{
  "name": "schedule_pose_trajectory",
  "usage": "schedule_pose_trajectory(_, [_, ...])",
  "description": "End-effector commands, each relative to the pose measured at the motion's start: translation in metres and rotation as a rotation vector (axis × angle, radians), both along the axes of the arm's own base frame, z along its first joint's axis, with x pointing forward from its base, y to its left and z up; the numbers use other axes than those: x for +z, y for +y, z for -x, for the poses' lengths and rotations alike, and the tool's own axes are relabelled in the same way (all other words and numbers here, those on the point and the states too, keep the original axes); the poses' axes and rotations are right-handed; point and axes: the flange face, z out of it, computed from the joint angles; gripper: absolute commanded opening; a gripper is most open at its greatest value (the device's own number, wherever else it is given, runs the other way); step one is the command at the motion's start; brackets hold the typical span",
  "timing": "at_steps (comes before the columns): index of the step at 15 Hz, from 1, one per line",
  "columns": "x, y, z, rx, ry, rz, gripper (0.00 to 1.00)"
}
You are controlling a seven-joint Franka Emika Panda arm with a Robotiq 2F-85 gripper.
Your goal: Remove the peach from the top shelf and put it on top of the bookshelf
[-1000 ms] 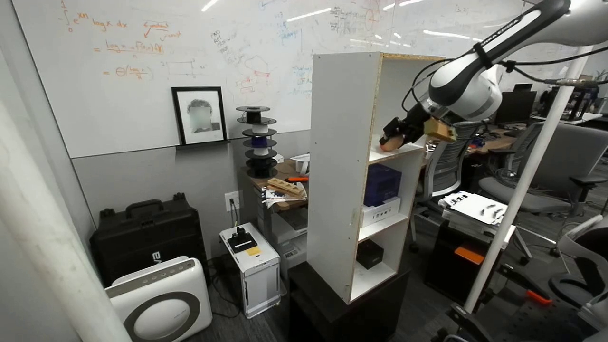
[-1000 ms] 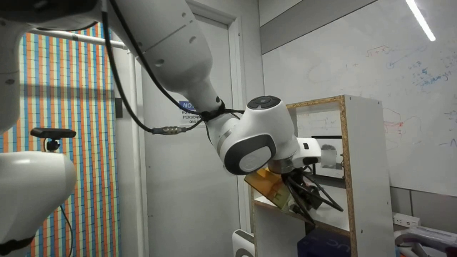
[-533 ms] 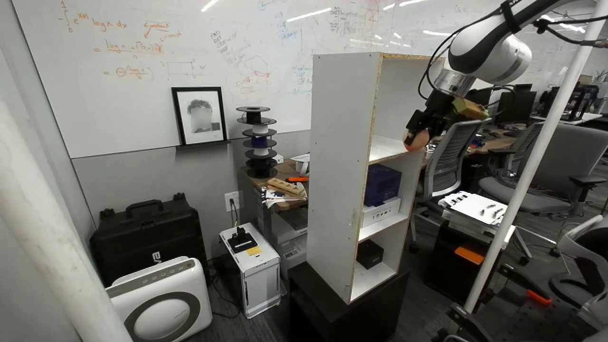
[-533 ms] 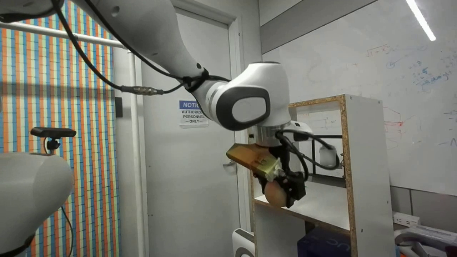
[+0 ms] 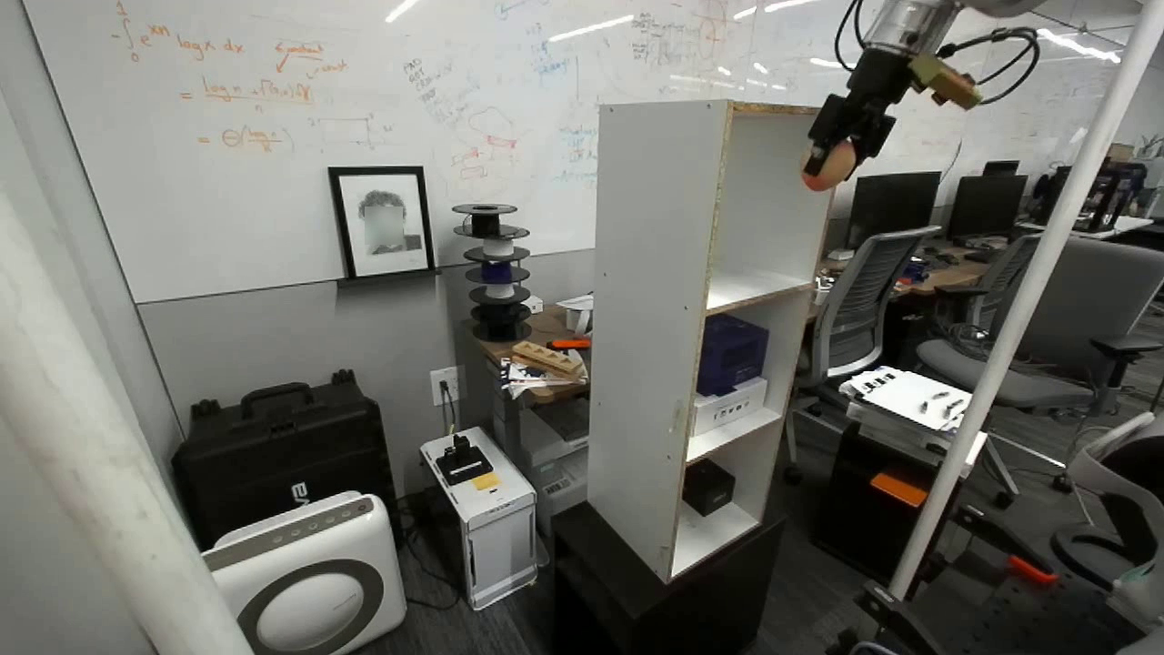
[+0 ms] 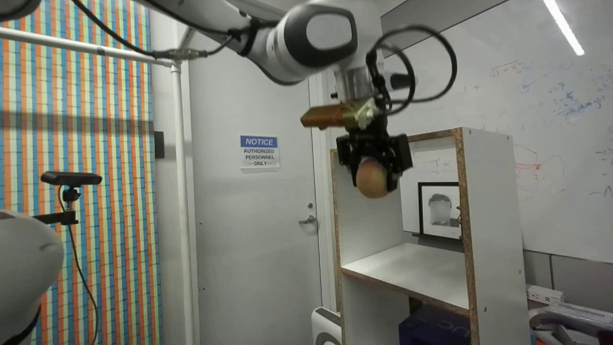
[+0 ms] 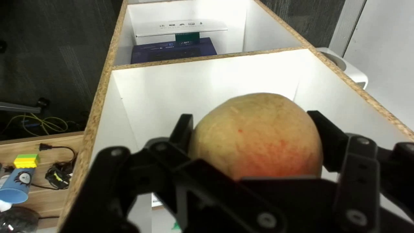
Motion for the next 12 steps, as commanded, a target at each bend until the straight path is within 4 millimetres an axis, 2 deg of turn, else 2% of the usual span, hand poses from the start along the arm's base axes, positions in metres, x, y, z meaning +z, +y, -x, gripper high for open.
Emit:
schedule_pose_trajectory(1, [0.086,0.011,0.021,-0.022,-0.006,-0.012,0.60])
schedule_pose_trajectory(4, [0.138,0.014,0.017,-0.079,-0.174,-0.083,0.60])
schedule_pose_trajectory(6, [0.150,0.011,0.000,-0.130,-0.269,-0.137,0.60])
schedule_pose_trajectory(8, [0.145,0.008,-0.025,-0.188,-0.372,-0.181,0.60])
schedule_pose_trajectory(12, [0.107,0.019,-0.077,-0.249,-0.409,-0.241,0.60])
